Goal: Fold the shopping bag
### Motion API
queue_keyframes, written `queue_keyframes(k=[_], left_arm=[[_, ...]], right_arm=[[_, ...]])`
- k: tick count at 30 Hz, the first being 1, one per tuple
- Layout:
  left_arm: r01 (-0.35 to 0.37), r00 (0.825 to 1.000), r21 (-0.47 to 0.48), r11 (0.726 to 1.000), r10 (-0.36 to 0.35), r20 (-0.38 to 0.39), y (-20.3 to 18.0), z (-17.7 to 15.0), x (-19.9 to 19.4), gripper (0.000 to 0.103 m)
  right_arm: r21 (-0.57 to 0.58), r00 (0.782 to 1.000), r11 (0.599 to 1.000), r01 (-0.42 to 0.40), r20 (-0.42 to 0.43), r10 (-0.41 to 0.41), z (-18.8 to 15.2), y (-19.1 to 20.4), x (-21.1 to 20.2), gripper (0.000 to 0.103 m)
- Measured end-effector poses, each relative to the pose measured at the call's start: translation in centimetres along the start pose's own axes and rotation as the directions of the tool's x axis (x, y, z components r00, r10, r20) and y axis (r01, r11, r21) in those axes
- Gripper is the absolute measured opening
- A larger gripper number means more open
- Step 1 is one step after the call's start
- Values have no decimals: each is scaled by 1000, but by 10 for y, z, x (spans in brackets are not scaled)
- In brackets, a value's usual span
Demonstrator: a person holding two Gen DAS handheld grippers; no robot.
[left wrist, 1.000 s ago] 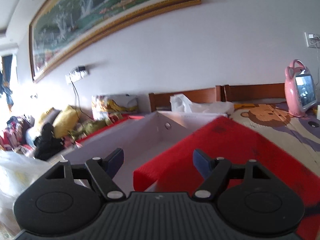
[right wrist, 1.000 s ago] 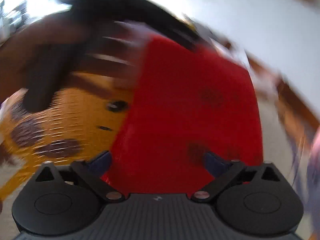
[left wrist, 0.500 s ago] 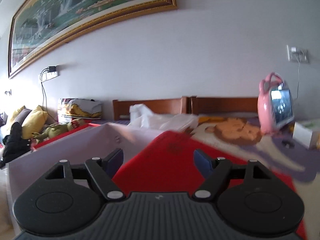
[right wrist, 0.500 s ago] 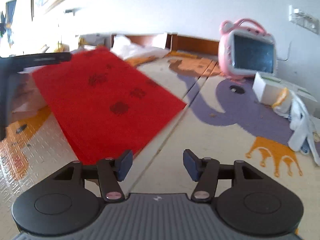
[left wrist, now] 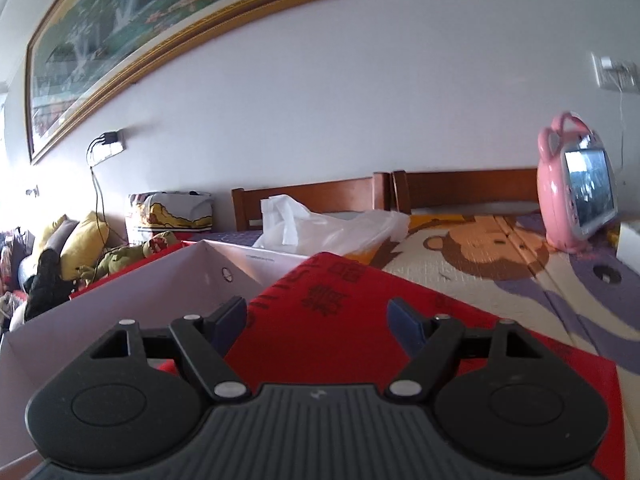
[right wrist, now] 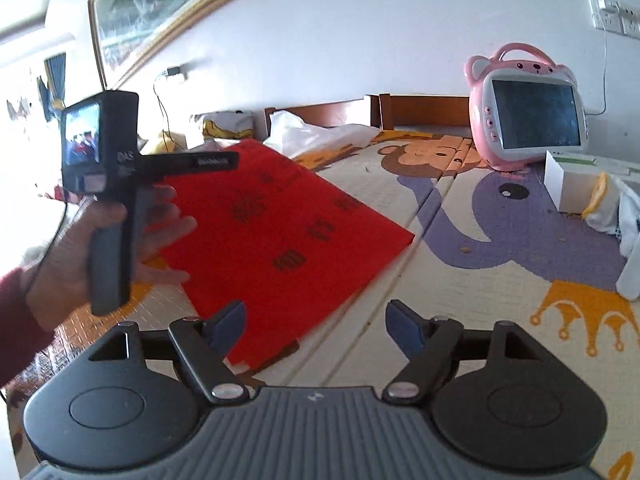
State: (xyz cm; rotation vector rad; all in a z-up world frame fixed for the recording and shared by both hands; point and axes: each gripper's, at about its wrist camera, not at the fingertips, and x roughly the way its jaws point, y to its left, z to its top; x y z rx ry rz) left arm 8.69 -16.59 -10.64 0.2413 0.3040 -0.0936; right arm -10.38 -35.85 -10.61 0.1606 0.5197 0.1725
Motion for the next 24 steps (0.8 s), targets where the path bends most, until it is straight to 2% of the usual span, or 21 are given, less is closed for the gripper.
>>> queue_keyframes(k=[2, 5, 7, 10, 12, 13, 14, 17, 19, 20, 22, 24], left_arm=[[-35, 999, 42, 998, 35, 3, 2, -6, -7, 78], [-102, 992, 34, 994, 100, 71, 15, -13, -18, 78], [-81, 994, -18, 997, 82, 72, 21, -13, -16, 78], [-13, 998, -101, 995, 20, 62, 28, -10, -14, 78], [5, 997, -121, 993, 4, 72, 26, -9, -13, 78], [6, 997, -119, 993, 3, 78, 23, -8, -11, 78], [7, 997, -111, 994, 3, 82, 20, -7, -10, 78], [20, 997, -75, 997, -14, 71, 9, 0, -5, 78], [46, 997, -104, 993, -40, 60, 10, 15, -7, 78], [64, 996, -129, 990, -56, 63, 12, 25, -10, 78], [117, 990, -197, 973, -98, 105, 17, 56, -25, 77], [179, 975, -245, 953, -138, 175, 19, 93, -44, 77]], right_arm=[[2, 1000, 1000, -3, 2, 3, -1, -3, -2, 80], [-23, 1000, 1000, -11, -12, 10, -5, -5, -6, 82], [-92, 999, 995, 35, -32, -38, -4, -2, -2, 82], [-150, 999, 988, -32, -45, 26, 0, 13, 11, 82], [-269, 998, 963, -29, -62, 13, 1, 37, 26, 83], [-291, 998, 956, -23, -63, 5, 0, 42, 30, 83], [-406, 997, 914, 18, -58, -45, -3, 63, 40, 83], [-496, 994, 863, 95, -7, -113, -9, 82, 48, 83], [-497, 992, 861, 111, 8, -123, -11, 83, 47, 83], [-473, 992, 873, 120, 28, -122, -10, 79, 41, 83], [-447, 991, 884, 133, 50, -124, -9, 75, 35, 83], [-379, 987, 912, 158, 98, -130, -5, 65, 18, 83]])
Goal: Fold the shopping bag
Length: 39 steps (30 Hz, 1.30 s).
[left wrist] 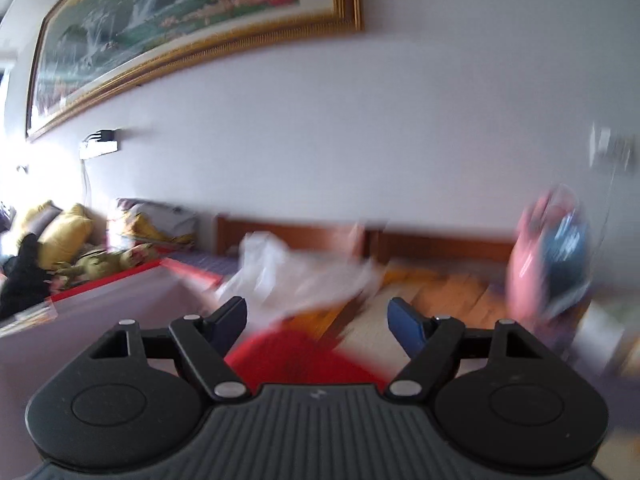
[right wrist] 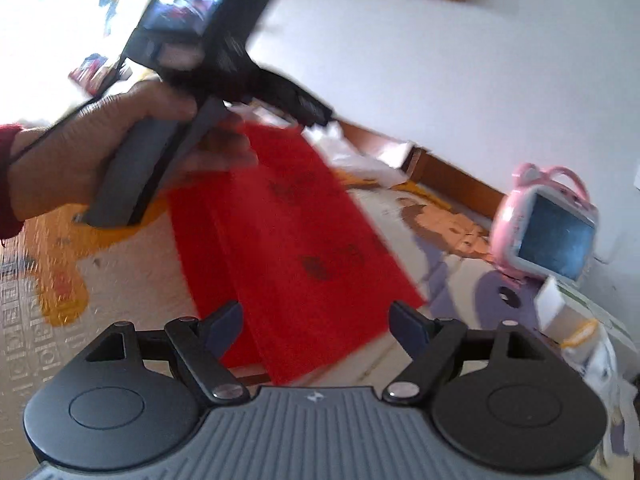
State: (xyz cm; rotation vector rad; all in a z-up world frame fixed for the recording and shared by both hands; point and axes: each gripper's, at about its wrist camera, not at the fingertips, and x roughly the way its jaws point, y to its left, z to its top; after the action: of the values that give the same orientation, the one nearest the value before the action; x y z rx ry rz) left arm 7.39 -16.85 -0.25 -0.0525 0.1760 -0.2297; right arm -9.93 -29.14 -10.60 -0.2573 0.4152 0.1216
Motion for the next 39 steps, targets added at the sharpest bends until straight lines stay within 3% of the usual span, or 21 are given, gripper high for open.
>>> queue_keyframes(k=[3, 6, 8, 11, 13, 14, 16, 18, 19, 21, 23, 26, 28, 31, 33, 34, 35, 38, 39], left_arm=[[69, 994, -47, 996, -65, 85, -21, 53, -20, 77], [162, 970, -51, 986, -149, 192, -51, 105, -49, 78], [208, 943, -39, 977, -190, 271, -72, 135, -76, 78], [259, 922, -55, 964, -230, 313, -74, 150, -100, 78], [311, 907, -74, 948, -272, 323, -52, 146, -123, 78], [326, 905, -83, 942, -286, 314, -37, 138, -128, 78], [286, 928, -68, 956, -258, 268, -3, 111, -135, 81], [202, 960, -36, 979, -191, 204, 34, 78, -139, 84], [132, 979, -13, 991, -129, 160, 53, 59, -137, 84], [7, 998, 46, 999, -9, 62, 88, 21, -133, 84], [-77, 994, 123, 989, 86, -67, 116, -12, -123, 84], [-163, 961, 235, 958, 208, -180, 147, -50, -115, 83], [-192, 954, 272, 943, 244, -172, 161, -62, -121, 82], [-156, 973, 240, 958, 192, -131, 160, -60, -137, 81], [-60, 984, 229, 971, 97, -152, 144, -57, -147, 82], [-12, 985, 227, 974, 51, -165, 136, -55, -151, 83], [29, 983, 234, 972, 15, -184, 128, -54, -153, 85], [194, 950, 272, 943, -111, -291, 103, -60, -152, 101], [222, 947, 281, 934, -137, -291, 95, -67, -156, 103]], right_arm=[[72, 999, 997, -1, 53, -3, 4, -11, -24, 83], [84, 989, 996, -27, 150, 14, 12, -16, -67, 83], [64, 982, 998, -8, 187, -4, 15, -16, -85, 83], [24, 973, 998, 58, 222, -62, 19, -13, -111, 85], [-17, 969, 994, 105, 229, -98, 18, -10, -118, 85], [-47, 965, 990, 135, 233, -120, 16, -7, -122, 85], [-116, 972, 982, 149, 199, -124, 9, -1, -123, 85], [-162, 986, 984, 73, 159, -47, -1, 2, -124, 85], [-183, 991, 983, -7, 129, 32, -7, 5, -125, 85], [-205, 986, 971, -123, 88, 143, -17, 9, -129, 85], [-167, 944, 934, -317, 40, 328, -25, 4, -142, 85], [-49, 890, 890, -453, 38, 455, -21, -11, -162, 85], [6, 894, 896, -445, 63, 444, -12, -18, -167, 87], [74, 893, 891, -447, 82, 442, 8, -17, -153, 103], [92, 885, 881, -465, 15, 466, 22, 8, -112, 103], [106, 869, 869, -482, -68, 490, 25, 27, -78, 103], [115, 849, 861, -496, -143, 509, 20, 38, -53, 103], [22, 873, 930, -367, -337, 353, 3, 55, 0, 102], [50, 882, 941, -335, -335, 332, -3, 43, 6, 103]])
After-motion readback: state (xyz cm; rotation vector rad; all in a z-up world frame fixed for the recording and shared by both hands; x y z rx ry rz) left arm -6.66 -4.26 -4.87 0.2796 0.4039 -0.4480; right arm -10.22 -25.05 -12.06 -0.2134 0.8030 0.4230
